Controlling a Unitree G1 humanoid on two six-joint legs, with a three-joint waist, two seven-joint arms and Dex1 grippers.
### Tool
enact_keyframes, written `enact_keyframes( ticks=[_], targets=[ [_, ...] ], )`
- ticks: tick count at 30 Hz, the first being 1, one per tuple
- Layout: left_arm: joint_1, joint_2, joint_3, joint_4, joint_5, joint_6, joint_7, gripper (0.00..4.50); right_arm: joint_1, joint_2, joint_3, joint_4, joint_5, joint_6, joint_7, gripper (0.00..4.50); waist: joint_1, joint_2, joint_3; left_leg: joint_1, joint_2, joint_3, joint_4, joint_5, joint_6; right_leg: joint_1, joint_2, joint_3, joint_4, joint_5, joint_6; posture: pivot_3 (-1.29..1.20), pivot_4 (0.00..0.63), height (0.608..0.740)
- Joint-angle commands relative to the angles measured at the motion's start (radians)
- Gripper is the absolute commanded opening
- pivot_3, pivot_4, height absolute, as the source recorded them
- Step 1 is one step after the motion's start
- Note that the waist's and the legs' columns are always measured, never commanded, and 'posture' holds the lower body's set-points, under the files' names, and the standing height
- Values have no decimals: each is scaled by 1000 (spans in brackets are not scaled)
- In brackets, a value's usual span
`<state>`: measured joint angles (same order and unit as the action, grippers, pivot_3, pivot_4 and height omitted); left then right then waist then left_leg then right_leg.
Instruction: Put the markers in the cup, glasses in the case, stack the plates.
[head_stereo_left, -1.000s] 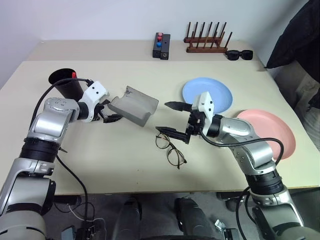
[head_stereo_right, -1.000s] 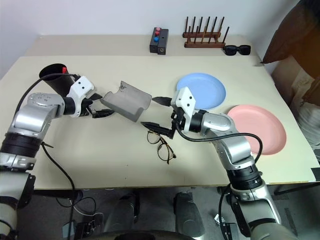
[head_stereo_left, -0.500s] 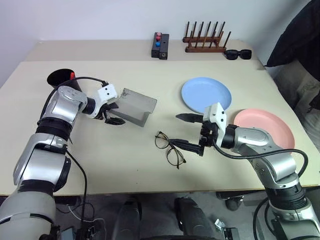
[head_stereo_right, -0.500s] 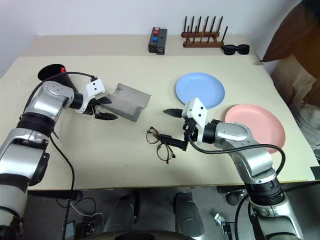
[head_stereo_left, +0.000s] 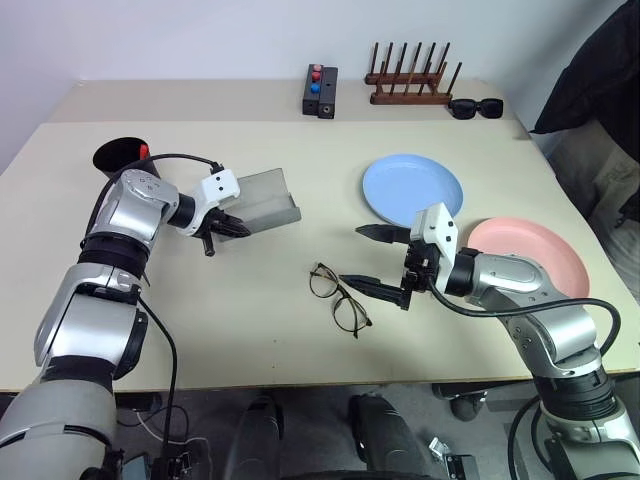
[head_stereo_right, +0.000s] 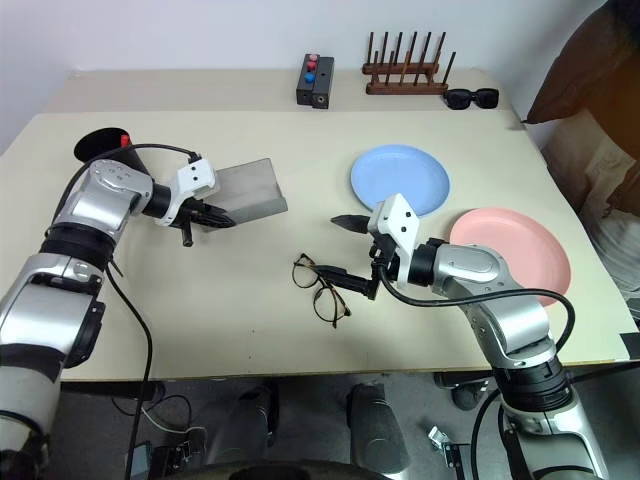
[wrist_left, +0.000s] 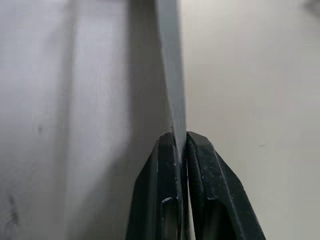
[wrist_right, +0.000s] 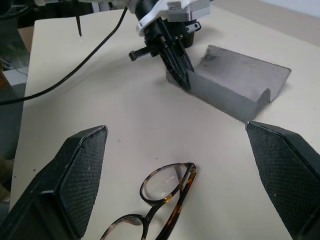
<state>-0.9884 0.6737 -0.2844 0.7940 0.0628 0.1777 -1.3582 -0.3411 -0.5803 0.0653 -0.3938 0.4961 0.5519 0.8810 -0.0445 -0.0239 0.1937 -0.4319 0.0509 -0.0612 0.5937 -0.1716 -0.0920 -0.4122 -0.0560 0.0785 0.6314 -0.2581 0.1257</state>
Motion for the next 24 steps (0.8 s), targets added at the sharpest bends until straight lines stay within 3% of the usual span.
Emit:
enact_keyframes(
  ticks=[1,9,19,22,24],
  targets=[
    [51,62,30,-193,-52,62,-99,288,-7,-8,-15,-13,7,-25,10,4500,0,0,0,0,0,0,0,0,0,0,0,0,0,0,0,0,150,740],
    [272,238,4,-625,-139,177,-255,288,-2,-6,8,-22,9,-22,28,4500,3,0,0,0,0,0,1,0,0,0,0,0,1,0,-1,0,150,740],
    [316,261,2,-676,-132,173,-234,288,-24,9,45,-15,6,-11,25,4500,3,0,0,0,0,0,2,0,0,0,0,0,1,0,-1,0,150,740],
    [305,254,23,-668,-150,185,-220,1073,-31,0,54,-15,9,20,24,4500,3,0,0,0,0,0,2,0,0,0,0,0,1,0,-1,0,150,740],
    [302,245,44,-665,-159,173,-193,1946,-36,-4,57,-15,9,41,20,4500,3,0,0,0,0,0,2,0,0,0,0,0,1,0,-1,0,150,740]
  ],
)
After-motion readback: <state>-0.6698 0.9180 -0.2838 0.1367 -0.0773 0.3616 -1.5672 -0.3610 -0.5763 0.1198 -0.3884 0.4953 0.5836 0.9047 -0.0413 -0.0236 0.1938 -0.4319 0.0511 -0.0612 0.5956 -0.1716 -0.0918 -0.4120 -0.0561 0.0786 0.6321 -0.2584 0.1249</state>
